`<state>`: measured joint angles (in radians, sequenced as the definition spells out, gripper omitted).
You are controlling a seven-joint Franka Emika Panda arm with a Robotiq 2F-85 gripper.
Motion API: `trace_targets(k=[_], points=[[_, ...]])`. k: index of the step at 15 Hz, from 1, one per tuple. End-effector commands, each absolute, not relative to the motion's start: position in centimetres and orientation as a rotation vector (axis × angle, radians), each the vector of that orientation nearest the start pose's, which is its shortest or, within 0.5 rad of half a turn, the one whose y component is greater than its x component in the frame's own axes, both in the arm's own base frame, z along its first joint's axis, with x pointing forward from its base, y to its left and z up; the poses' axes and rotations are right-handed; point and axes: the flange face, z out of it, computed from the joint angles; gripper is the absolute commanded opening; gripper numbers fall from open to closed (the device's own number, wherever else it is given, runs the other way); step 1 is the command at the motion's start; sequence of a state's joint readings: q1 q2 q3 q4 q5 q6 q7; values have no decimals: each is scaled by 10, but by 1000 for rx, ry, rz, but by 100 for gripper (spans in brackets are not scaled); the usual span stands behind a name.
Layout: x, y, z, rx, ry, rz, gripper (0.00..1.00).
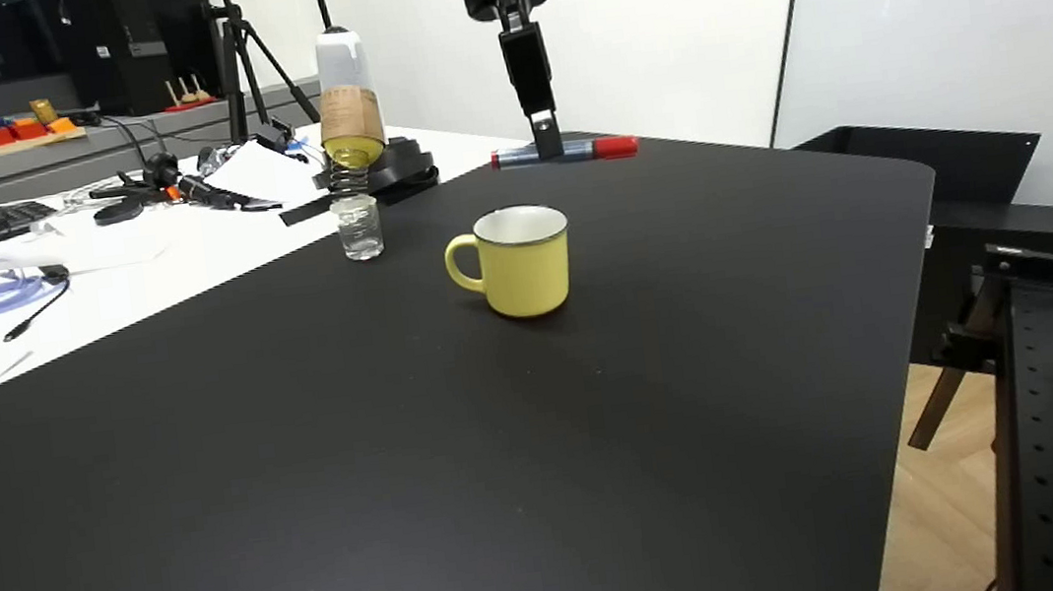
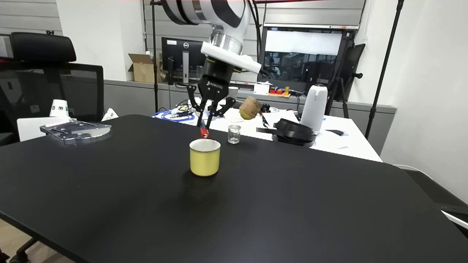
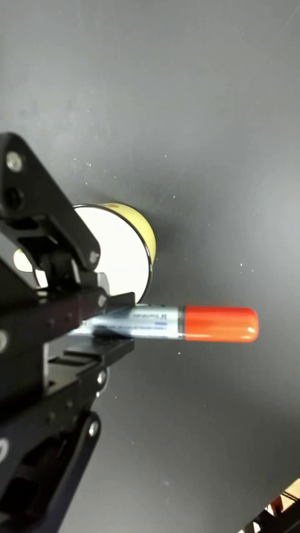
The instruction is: Put the marker in the mug cup
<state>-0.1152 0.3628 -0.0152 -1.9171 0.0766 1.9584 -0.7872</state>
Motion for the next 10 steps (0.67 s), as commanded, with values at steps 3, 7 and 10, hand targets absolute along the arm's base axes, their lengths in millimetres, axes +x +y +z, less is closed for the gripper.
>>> trace_targets(k=[3,7,10], points=[[585,-75,279,-2780,-872,397,5],[587,-85,277,-2830,-774,575,5],[591,-87,276,-2858,-714,746,5]])
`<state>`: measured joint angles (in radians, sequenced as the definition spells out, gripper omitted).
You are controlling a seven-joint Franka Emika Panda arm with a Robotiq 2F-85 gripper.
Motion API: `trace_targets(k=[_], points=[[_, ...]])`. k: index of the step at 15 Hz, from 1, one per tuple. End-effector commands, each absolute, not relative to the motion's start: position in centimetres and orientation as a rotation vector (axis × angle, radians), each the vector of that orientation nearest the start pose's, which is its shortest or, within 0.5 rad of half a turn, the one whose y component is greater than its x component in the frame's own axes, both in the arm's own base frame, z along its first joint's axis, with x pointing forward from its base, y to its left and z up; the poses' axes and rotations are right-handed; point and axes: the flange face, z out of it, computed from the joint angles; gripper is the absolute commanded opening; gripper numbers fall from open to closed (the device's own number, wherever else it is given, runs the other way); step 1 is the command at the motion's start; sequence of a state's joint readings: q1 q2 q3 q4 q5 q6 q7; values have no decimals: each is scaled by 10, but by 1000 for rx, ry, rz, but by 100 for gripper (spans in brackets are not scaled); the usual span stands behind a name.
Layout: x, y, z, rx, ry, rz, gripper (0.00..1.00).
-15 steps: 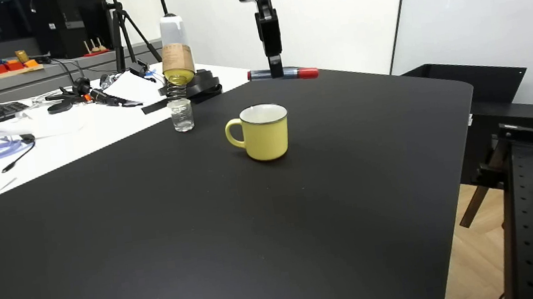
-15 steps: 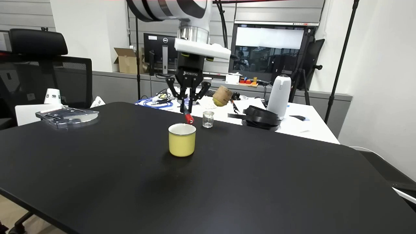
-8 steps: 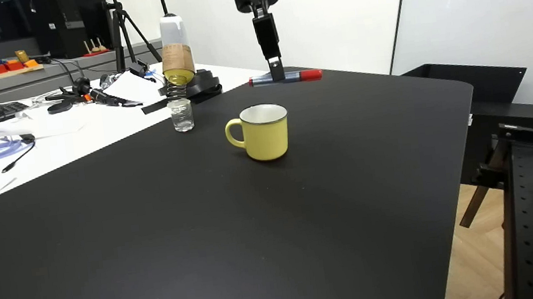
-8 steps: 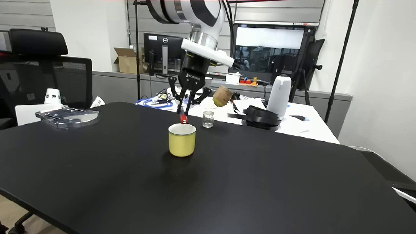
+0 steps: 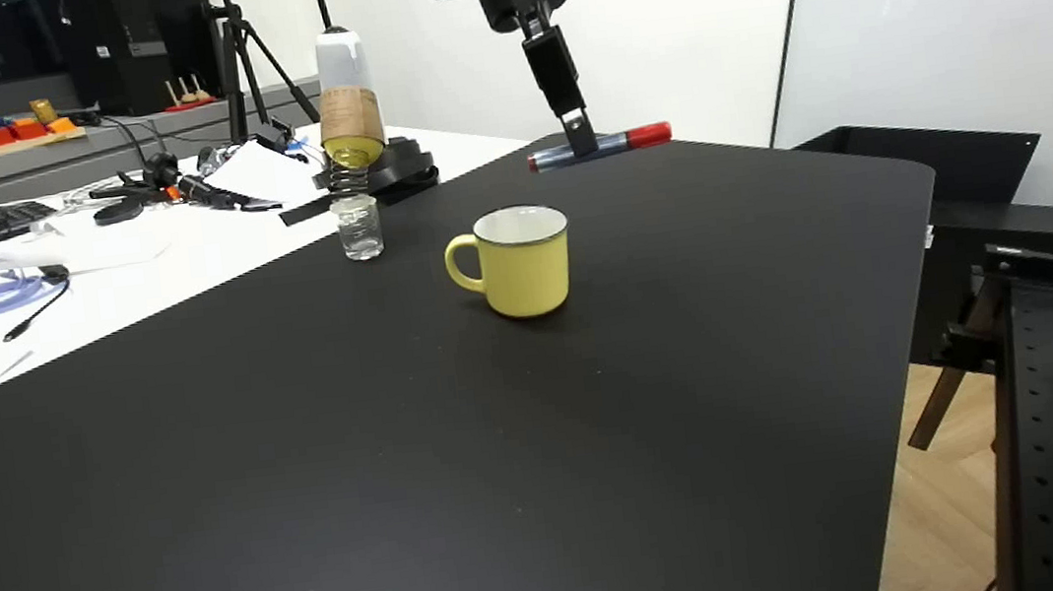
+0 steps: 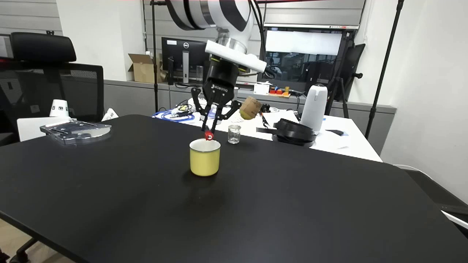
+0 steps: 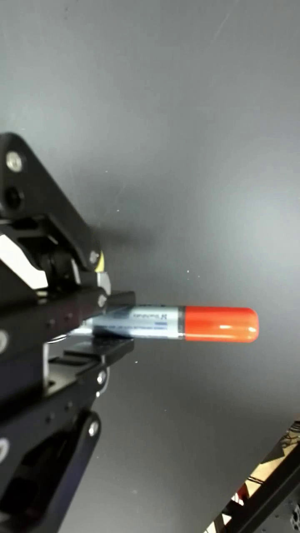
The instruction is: Put the marker in the mug cup
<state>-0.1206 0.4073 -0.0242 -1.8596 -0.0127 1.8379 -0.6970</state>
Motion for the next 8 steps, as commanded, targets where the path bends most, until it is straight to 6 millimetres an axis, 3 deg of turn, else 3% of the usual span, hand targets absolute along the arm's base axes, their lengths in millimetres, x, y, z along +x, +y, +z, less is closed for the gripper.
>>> trace_targets(k=[1,8], points=[[593,-87,275,-2862,-692,808,5],[634,-80,258,-2829,-658,1051,5]])
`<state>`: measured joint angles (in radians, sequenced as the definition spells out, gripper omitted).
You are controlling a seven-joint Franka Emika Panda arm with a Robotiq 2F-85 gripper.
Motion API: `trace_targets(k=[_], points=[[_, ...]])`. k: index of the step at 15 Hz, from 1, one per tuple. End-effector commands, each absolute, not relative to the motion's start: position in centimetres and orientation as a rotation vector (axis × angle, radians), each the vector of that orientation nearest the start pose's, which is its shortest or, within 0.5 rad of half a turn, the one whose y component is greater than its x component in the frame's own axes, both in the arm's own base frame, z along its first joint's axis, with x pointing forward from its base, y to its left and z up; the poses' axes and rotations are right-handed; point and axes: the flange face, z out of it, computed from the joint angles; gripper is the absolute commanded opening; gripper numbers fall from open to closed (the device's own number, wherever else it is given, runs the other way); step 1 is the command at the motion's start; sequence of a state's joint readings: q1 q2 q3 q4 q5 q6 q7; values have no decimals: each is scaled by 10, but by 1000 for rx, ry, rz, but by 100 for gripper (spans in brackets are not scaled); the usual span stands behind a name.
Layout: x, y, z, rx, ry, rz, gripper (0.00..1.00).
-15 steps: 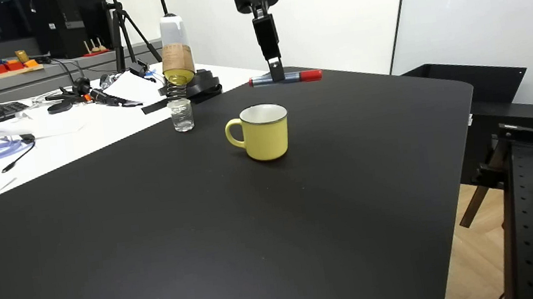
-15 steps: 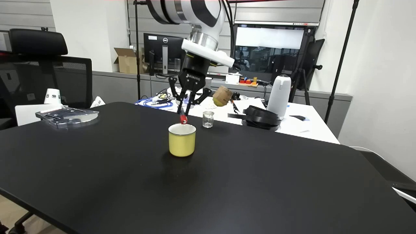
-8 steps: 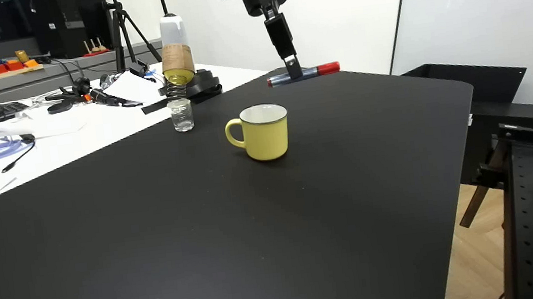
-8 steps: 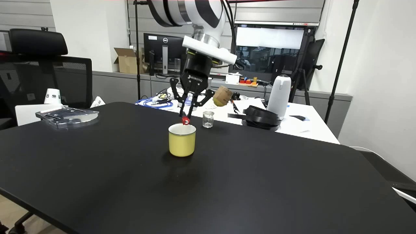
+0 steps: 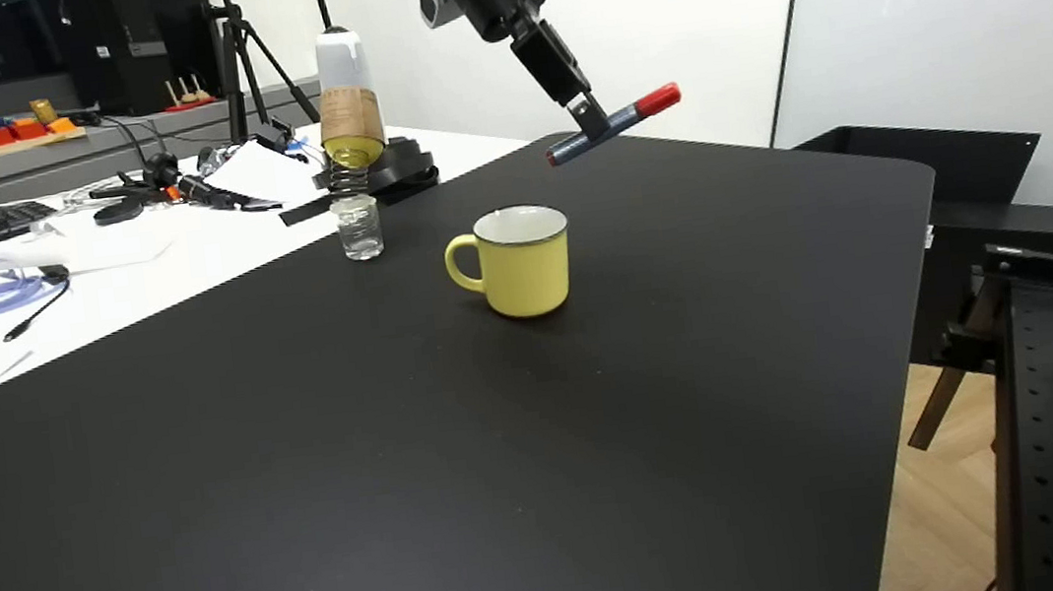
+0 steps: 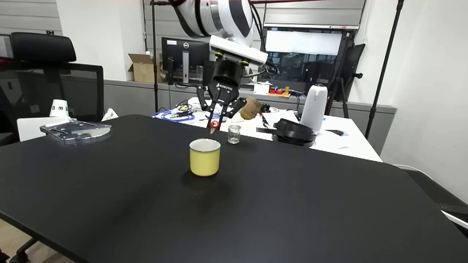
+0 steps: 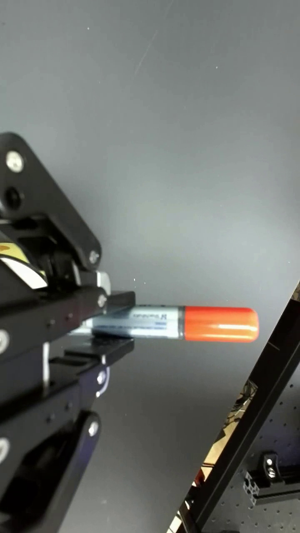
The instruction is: Put the marker in the mug cup
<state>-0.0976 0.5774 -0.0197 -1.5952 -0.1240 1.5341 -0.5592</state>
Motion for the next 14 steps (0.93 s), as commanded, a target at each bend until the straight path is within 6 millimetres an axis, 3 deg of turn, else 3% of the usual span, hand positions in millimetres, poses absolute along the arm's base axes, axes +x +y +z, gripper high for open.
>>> trace_targets(k=[1,7,14], points=[[641,-82,254,-2826,-682,1065,5],[671,-67,230,-2808,-793,1106,5],[684,-37,215,-2752,-849,1162,5]])
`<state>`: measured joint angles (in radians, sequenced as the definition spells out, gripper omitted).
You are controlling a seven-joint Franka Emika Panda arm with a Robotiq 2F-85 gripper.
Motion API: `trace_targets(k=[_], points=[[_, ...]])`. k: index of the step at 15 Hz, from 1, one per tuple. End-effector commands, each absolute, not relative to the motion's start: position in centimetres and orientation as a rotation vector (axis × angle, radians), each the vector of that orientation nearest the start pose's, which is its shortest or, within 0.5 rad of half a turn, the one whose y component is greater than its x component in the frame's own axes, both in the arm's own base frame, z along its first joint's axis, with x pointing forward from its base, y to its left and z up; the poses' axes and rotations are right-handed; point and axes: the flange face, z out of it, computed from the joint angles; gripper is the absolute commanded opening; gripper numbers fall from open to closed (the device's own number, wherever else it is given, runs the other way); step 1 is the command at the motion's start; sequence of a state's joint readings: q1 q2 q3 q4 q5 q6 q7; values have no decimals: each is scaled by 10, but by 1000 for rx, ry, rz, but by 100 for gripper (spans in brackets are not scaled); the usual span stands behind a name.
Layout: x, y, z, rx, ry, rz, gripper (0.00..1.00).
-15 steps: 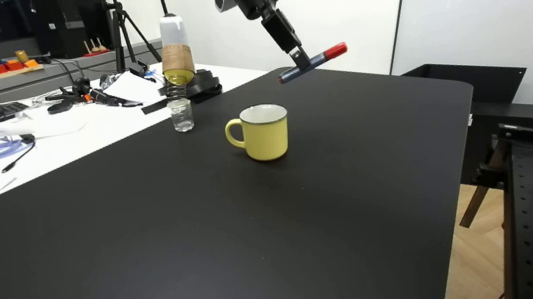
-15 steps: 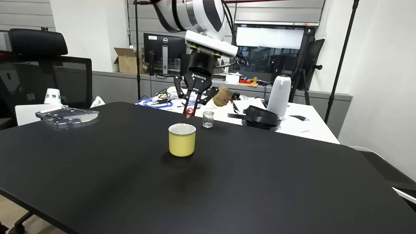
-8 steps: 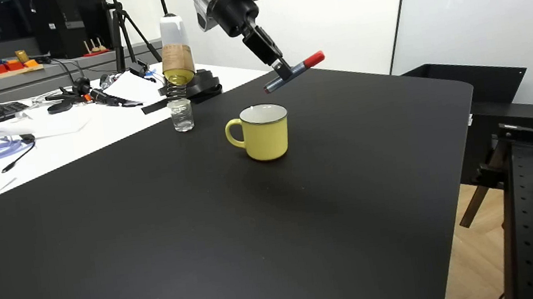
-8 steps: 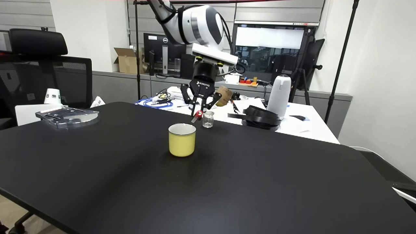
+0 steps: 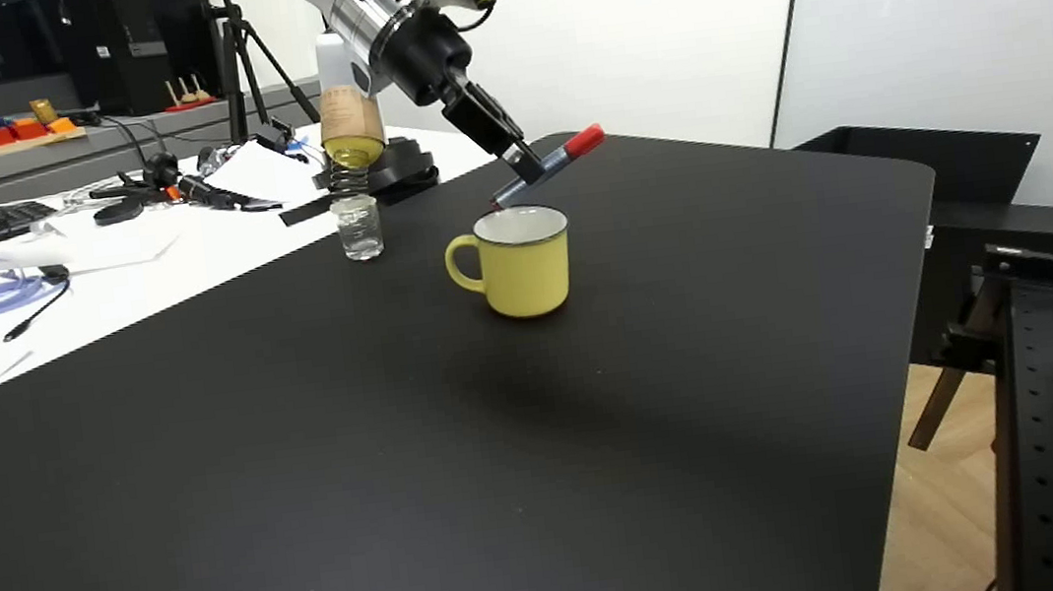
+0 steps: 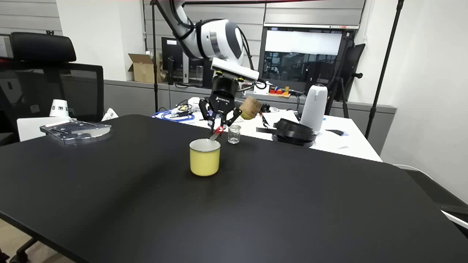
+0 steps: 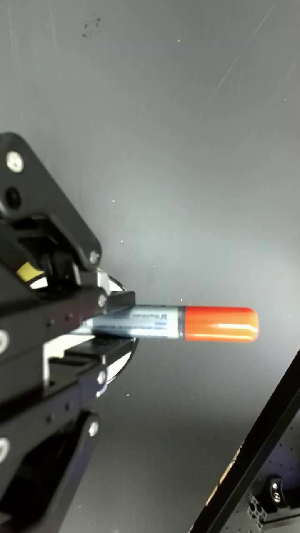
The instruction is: Put the marker in the mug cup
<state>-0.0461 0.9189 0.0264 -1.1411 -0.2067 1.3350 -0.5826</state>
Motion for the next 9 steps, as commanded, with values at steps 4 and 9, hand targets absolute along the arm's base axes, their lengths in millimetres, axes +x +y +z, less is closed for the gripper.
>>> trace_targets(k=[4,9], points=[[684,-34,205,-2717,-822,1194,47],[686,-39,204,-2691,-788,1196,80]])
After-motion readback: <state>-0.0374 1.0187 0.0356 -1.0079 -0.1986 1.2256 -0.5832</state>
